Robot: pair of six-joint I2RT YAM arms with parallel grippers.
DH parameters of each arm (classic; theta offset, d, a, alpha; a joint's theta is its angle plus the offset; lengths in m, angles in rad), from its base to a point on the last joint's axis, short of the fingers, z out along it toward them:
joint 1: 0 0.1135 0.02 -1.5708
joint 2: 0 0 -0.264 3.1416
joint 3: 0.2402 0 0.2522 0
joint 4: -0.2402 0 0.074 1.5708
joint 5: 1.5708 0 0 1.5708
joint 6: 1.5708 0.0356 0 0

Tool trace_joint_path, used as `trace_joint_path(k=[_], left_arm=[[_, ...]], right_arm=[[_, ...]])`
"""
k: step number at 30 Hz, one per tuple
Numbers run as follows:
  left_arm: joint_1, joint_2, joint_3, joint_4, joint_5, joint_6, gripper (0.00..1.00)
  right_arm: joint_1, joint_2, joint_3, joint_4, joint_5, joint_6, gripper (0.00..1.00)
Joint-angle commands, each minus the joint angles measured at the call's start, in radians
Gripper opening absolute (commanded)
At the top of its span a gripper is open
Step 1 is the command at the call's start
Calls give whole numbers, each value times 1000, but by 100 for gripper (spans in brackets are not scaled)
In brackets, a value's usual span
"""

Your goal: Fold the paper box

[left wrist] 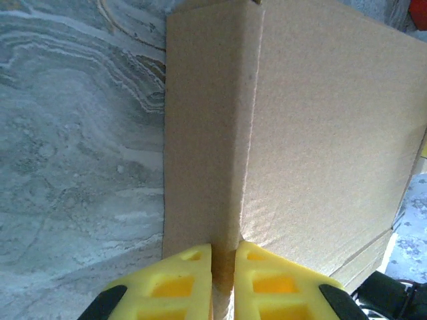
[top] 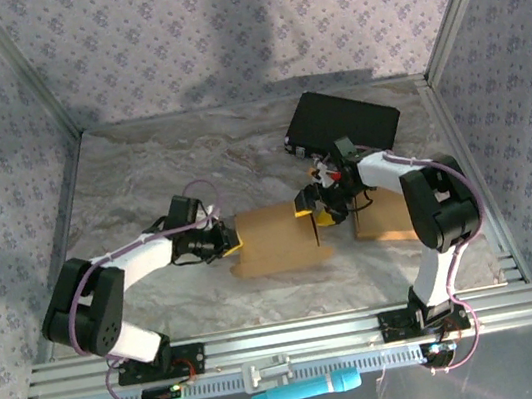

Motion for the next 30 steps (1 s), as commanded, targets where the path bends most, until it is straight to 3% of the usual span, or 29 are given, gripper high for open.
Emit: trace_joint_path(k=[1, 11, 15, 21, 26, 30], left_arm=[[36, 7, -70, -94, -87, -20, 12], [82, -4, -88, -86, -70, -37, 13], [83, -8, -71, -83, -72, -44, 15], [74, -115, 1, -133, -136, -37, 29], [-45, -219, 174, -307, -362, 129, 37], [-226, -300, 236, -318, -512, 401, 38]], right_arm=[[13, 14, 1, 40, -75, 2, 78], [85, -14, -30, 238, -179, 162, 78], [104, 9, -29, 322, -189, 308, 71], [88, 0, -37, 337, -170, 445, 55], [51, 9, -33, 323, -170, 555, 45], [33, 0, -25, 320, -173, 610, 42]])
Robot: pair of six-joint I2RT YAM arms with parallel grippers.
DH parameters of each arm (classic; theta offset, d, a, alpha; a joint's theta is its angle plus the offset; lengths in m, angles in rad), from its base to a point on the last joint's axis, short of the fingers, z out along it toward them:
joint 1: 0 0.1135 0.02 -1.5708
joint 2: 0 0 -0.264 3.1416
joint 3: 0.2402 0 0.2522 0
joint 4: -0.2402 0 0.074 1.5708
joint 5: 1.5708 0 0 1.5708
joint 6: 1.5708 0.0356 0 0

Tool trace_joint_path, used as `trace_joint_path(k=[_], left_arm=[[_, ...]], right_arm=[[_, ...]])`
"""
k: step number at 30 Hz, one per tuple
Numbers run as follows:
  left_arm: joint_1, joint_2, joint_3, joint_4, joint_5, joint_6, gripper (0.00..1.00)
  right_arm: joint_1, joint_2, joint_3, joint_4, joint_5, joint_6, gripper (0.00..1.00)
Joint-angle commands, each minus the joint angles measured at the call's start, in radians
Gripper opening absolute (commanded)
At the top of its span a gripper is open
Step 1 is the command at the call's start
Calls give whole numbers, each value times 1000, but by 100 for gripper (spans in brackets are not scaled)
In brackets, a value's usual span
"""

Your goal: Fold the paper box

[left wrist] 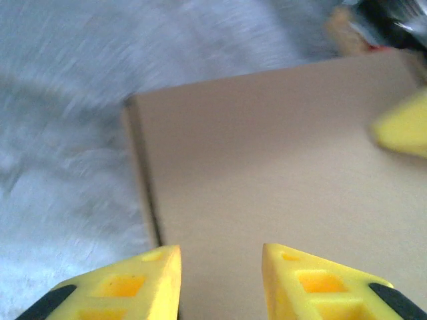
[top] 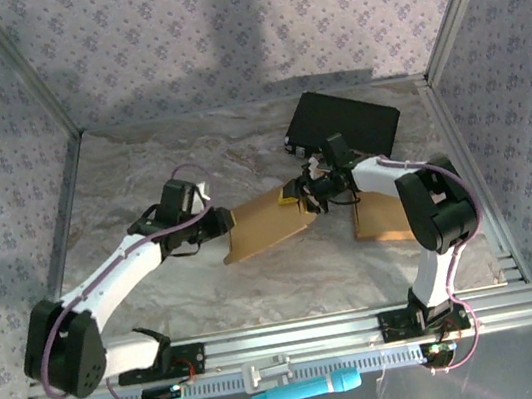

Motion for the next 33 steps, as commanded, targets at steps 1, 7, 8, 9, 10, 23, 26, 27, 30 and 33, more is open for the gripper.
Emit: trace_joint_path(k=[1, 7, 8, 9, 10, 23, 26, 27, 30, 33], left_arm=[[-151, -85, 43, -64, -185, 326, 39], [-388, -143, 64, -145, -267, 728, 52], [-401, -130, 73, -171, -277, 758, 52], [-415, -116, 81, -192, -293, 794, 53], [-427, -101, 84, -203, -319, 824, 53], [-458, 64, 125, -120, -448, 955, 66], [-487, 70, 118, -113, -464, 954, 67], [-493, 72, 116, -116, -475, 950, 67], [-505, 65, 115, -130, -481, 936, 65], [-507, 45, 120, -158, -482, 921, 62]], right_arm=[[-17, 0, 4, -22, 0, 110, 42], [-54, 6, 33, -162, -16, 186, 42], [-61, 6, 37, -182, -20, 195, 43], [-65, 6, 43, -209, -24, 199, 43], [-70, 6, 51, -236, -28, 200, 42], [-79, 15, 86, -527, -110, 125, 43], [-77, 22, 80, -563, -139, 130, 42], [-75, 19, 83, -576, -140, 128, 42], [-67, 4, 86, -610, -136, 141, 44], [-39, -6, 84, -653, -143, 157, 50]])
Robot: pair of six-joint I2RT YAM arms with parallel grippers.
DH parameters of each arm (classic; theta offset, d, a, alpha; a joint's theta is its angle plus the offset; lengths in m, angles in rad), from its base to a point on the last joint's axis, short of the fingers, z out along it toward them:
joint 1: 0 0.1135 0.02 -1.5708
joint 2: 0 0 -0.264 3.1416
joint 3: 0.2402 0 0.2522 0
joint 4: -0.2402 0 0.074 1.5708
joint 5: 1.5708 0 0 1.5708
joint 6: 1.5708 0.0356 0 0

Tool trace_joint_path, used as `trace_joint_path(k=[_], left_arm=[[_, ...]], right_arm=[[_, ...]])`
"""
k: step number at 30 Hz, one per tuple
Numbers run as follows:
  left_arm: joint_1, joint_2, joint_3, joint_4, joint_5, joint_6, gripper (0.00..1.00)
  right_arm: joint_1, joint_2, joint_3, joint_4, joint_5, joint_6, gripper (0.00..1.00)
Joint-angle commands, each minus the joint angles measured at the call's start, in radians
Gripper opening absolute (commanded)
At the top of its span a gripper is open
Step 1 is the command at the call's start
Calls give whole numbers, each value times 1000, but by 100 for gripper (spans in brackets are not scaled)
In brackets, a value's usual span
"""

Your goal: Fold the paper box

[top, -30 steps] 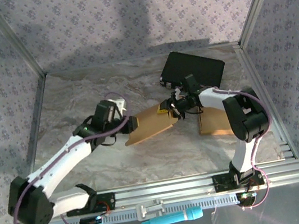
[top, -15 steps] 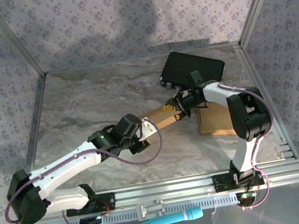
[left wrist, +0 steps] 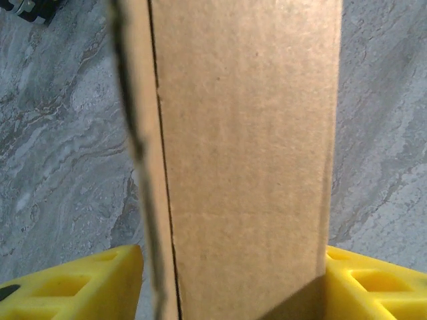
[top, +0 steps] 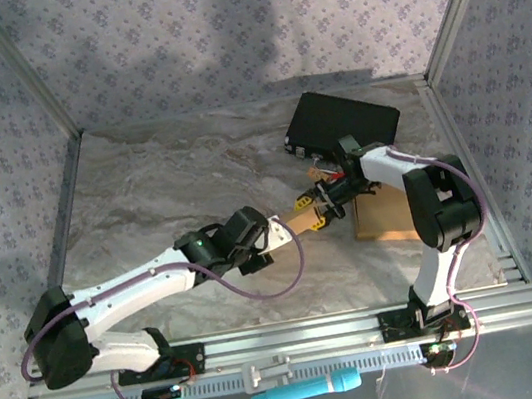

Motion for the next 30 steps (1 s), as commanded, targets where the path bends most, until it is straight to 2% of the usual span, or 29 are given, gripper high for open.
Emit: trace_joint_path(k=[1, 4, 7, 13, 18, 21, 26, 30], left_arm=[[-4, -26, 36, -47, -19, -12, 60], [-3, -30, 49, -94, 2, -27, 55], [1, -20, 57, -131, 71, -31, 51], [64, 32, 82, -156, 169, -59, 46], [134, 97, 130, -189, 296, -51, 45], [174, 139, 172, -237, 367, -39, 46], [186, 257, 314, -381, 366, -16, 50], [184, 326, 400, -461, 330, -38, 54]], right_arm=[[38, -6, 9, -120, -17, 15, 52], [73, -8, -13, -109, -8, 33, 59], [86, -4, -34, -82, 5, 62, 64], [35, -23, -34, -99, 62, 58, 74], [-20, -63, -10, -154, 125, 27, 77], [-56, -151, -4, -154, 229, 32, 77], [-112, -313, 17, -207, 436, 7, 78], [-115, -370, -17, -212, 490, -4, 78]])
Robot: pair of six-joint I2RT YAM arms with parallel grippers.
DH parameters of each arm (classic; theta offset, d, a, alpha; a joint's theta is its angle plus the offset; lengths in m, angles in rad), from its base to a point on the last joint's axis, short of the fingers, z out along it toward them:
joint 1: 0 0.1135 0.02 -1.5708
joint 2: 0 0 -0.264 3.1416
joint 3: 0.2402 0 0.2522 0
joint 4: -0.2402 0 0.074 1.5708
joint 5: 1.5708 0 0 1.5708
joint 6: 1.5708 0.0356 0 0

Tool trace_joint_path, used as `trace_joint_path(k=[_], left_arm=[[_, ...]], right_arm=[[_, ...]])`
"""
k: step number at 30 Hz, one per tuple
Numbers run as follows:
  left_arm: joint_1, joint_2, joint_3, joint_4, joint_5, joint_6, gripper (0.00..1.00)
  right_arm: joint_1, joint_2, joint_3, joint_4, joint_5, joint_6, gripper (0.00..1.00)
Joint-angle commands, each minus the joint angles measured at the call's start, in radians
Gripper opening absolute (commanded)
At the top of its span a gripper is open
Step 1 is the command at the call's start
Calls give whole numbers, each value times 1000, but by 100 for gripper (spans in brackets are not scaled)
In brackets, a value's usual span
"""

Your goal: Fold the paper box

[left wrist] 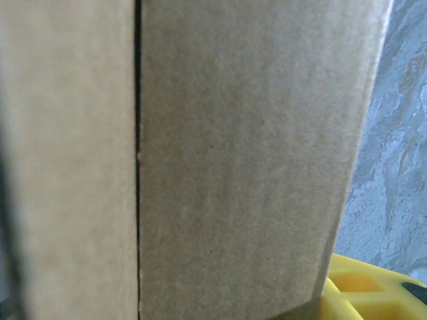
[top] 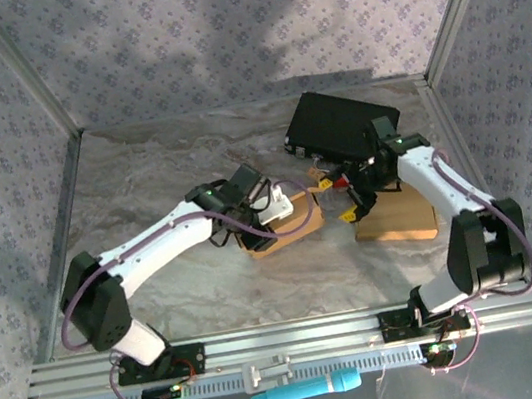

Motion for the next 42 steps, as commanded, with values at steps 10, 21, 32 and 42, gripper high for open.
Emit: trace_joint_path(k=[10, 21, 32, 42], left_arm=[[-27, 86, 87, -137, -30, -27, 62], [-9, 110, 100, -93, -23, -45, 64], [18, 150, 183, -146, 33, -60, 65], [27, 151, 190, -167, 41, -54, 65]], right_arm=[[6, -59, -65, -72, 131, -44, 77], [44, -159, 75, -225, 414, -102, 75], [322, -223, 39, -52, 507, -36, 56], [398, -122, 37, 75, 514, -8, 56]])
